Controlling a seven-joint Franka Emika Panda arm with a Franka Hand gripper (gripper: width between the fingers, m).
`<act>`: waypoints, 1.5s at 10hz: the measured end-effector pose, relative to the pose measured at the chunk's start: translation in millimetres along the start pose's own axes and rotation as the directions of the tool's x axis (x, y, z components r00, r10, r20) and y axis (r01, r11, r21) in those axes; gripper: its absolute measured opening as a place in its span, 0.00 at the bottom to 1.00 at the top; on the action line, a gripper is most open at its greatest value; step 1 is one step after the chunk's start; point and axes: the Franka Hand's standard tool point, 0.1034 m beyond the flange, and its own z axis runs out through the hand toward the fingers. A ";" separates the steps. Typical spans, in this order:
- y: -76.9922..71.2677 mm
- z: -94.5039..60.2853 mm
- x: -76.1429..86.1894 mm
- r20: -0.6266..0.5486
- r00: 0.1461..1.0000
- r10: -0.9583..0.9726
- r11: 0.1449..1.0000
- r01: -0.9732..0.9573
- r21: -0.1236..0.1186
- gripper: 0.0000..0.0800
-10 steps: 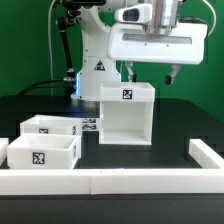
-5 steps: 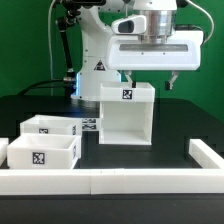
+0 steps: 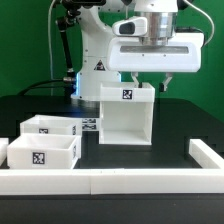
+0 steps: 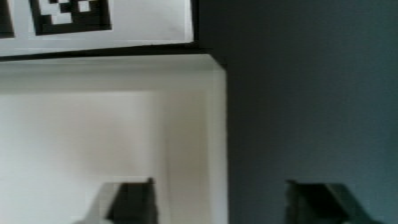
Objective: Assemble drawer
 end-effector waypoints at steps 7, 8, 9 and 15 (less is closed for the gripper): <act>0.0 0.1 -0.1 0.000 1.000 0.000 1.000 0.000 0.000 0.05; 0.0 0.1 -0.1 0.000 1.000 0.000 1.000 0.000 0.000 0.05; 0.0 0.2 0.0 0.000 1.000 0.000 1.000 0.000 0.000 0.05; -4.3 -6.8 71.3 -0.057 0.996 -0.074 0.997 0.076 0.033 0.05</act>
Offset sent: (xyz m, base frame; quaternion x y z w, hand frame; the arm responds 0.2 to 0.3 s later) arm 0.0000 0.0000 0.0000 0.0000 0.0000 0.0000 1.0000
